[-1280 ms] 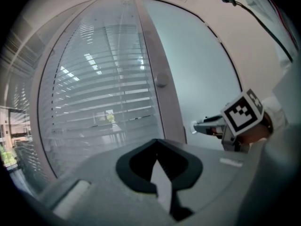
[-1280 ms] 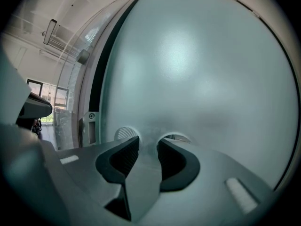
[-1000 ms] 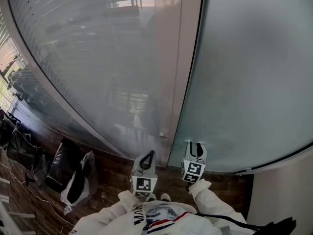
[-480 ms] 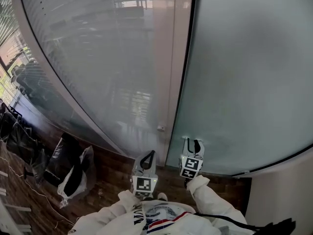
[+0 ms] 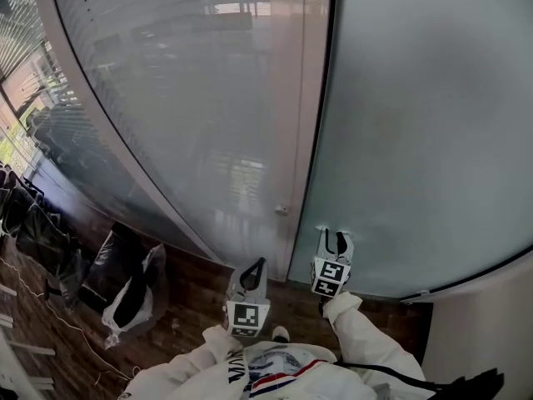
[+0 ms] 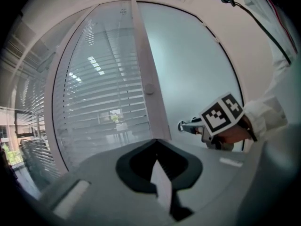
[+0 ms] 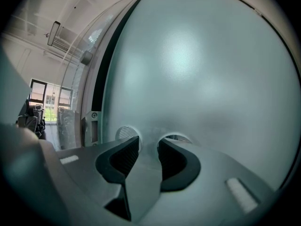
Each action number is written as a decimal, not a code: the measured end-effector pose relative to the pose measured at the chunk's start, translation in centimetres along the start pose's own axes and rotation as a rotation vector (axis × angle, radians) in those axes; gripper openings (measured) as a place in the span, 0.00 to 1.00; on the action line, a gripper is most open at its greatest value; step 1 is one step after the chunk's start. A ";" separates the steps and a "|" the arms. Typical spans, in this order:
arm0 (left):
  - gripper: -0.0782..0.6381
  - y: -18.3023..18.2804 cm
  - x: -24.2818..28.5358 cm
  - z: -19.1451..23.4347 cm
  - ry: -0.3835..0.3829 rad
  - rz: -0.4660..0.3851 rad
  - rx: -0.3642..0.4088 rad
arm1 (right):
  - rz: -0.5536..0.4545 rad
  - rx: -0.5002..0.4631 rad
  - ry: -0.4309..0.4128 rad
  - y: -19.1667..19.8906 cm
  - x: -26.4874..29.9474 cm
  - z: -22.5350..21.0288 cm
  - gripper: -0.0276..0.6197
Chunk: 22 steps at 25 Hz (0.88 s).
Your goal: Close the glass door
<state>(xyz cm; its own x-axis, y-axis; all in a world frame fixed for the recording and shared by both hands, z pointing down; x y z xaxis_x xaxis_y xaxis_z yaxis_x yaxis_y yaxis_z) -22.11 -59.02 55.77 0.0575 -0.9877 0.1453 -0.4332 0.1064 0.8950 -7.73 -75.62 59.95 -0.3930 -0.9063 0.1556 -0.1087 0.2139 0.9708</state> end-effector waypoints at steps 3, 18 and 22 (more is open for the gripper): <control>0.11 0.6 -1.3 0.4 -0.001 0.010 -0.002 | 0.006 0.000 0.008 0.1 0.0 -0.2 0.24; 0.11 2.7 -6.0 2.5 0.011 0.034 -0.002 | 0.028 -0.026 0.053 0.5 0.5 -0.7 0.25; 0.11 2.8 -6.6 2.5 0.022 0.028 0.004 | 0.047 -0.073 0.041 0.7 -0.7 -0.8 0.30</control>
<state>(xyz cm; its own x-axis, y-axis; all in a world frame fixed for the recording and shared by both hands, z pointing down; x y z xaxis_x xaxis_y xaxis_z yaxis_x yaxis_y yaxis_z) -25.95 -52.52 56.32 0.0646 -0.9816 0.1798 -0.4387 0.1339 0.8886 -6.80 -75.08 60.61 -0.3586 -0.9103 0.2067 -0.0234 0.2302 0.9729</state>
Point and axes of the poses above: the fingertips, and each gripper's own axes: x forward along the fingers, z to its left, y out of its underside, the point moved 1 cm from there along -x, backward along the fingers, and after that the axes turned 14 degrees about x, right-handed, at the moved point
